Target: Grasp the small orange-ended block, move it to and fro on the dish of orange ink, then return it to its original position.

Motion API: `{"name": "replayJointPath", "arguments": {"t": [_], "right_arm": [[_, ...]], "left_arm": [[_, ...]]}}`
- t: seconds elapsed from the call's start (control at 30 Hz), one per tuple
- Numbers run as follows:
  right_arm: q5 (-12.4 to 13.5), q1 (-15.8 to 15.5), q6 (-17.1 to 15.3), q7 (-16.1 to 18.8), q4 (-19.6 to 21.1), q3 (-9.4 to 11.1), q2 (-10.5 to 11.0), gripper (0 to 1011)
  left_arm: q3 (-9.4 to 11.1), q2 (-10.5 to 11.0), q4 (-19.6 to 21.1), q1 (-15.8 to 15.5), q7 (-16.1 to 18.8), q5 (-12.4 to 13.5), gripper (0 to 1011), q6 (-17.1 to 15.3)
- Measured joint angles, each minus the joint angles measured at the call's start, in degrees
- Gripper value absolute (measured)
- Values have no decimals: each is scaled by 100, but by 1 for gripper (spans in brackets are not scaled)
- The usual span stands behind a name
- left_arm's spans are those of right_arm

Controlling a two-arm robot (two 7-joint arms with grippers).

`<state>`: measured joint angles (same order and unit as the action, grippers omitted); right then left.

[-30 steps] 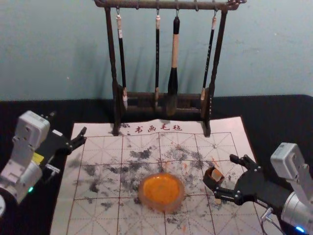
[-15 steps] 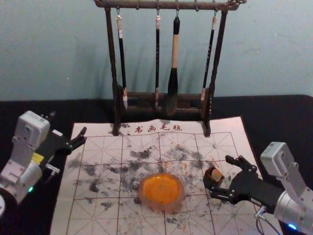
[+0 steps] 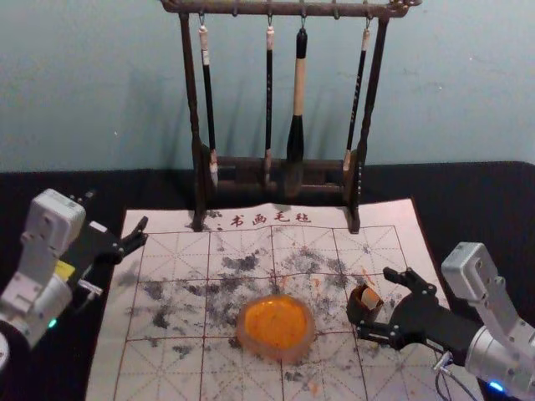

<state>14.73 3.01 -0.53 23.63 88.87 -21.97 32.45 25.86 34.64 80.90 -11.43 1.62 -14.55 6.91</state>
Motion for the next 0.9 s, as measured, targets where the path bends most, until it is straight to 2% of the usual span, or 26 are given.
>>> {"name": "replayJointPath", "arguments": {"t": [0.27, 0.9], "right_arm": [[-61, -21, -10, 104, -23, 85, -89, 1000], [-61, -20, -4, 95, -21, 72, -79, 1000]], "left_arm": [[0, 0, 0, 0, 0, 0, 1001, 0], [0, 0, 0, 0, 0, 0, 1002, 0]]}}
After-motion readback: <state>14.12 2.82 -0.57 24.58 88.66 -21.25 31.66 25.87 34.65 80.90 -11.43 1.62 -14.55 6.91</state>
